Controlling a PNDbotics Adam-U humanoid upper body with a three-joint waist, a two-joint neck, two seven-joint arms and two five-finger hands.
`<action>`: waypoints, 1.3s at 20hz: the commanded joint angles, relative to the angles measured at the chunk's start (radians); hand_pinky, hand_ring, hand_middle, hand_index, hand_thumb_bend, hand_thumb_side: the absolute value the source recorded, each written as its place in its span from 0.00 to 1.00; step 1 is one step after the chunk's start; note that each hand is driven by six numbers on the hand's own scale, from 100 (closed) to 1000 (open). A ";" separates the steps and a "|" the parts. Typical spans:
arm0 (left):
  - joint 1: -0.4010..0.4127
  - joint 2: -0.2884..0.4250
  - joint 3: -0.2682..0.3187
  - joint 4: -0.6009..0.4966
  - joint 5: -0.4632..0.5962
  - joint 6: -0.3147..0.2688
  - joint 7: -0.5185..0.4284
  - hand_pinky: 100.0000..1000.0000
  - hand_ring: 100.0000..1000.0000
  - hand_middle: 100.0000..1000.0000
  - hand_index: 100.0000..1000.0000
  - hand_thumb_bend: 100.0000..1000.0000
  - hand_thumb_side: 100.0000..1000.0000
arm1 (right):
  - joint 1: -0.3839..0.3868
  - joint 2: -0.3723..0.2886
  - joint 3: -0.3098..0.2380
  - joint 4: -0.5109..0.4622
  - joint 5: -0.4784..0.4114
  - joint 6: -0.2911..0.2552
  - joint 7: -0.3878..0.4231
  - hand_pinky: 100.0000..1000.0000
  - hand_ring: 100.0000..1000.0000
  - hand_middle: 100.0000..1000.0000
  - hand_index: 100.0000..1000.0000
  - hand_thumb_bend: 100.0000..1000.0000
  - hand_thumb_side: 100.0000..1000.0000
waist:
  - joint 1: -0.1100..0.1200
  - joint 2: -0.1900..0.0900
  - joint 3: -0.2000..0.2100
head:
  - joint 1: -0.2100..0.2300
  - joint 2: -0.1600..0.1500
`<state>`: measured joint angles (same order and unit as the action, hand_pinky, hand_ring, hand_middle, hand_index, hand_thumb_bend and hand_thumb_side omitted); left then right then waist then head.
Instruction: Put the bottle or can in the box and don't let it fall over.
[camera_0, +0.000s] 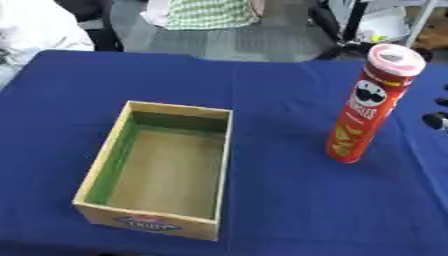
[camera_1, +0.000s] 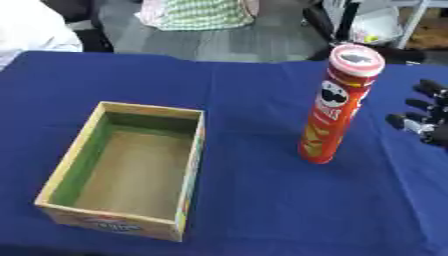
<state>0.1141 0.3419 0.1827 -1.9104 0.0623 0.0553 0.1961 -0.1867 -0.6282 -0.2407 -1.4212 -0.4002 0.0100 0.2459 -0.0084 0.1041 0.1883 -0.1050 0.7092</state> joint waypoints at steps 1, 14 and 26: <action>-0.004 0.016 0.006 -0.014 0.006 -0.013 0.002 0.92 0.75 0.81 0.81 0.00 0.69 | -0.019 -0.026 0.007 -0.016 0.007 0.003 0.016 0.91 0.94 1.00 1.00 0.55 0.00 | 0.000 -0.013 0.002 | -0.010 -0.016; -0.005 0.014 0.003 -0.010 0.004 -0.010 -0.007 0.92 0.75 0.81 0.81 0.00 0.69 | -0.051 -0.010 0.043 -0.018 0.010 0.023 0.049 0.91 0.95 1.00 1.00 0.55 0.00 | 0.000 -0.011 0.007 | -0.006 -0.023; -0.005 0.010 0.001 -0.008 0.004 -0.007 -0.012 0.92 0.75 0.81 0.81 0.00 0.70 | -0.056 0.017 0.061 -0.028 -0.003 0.040 0.066 0.91 0.95 1.00 1.00 0.55 0.00 | -0.001 -0.009 0.009 | 0.001 -0.024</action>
<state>0.1137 0.3410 0.1818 -1.9071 0.0660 0.0501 0.1873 -0.2290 -0.5921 -0.1763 -1.4227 -0.3936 0.0499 0.3093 -0.0086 0.1042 0.1974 -0.1068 0.6929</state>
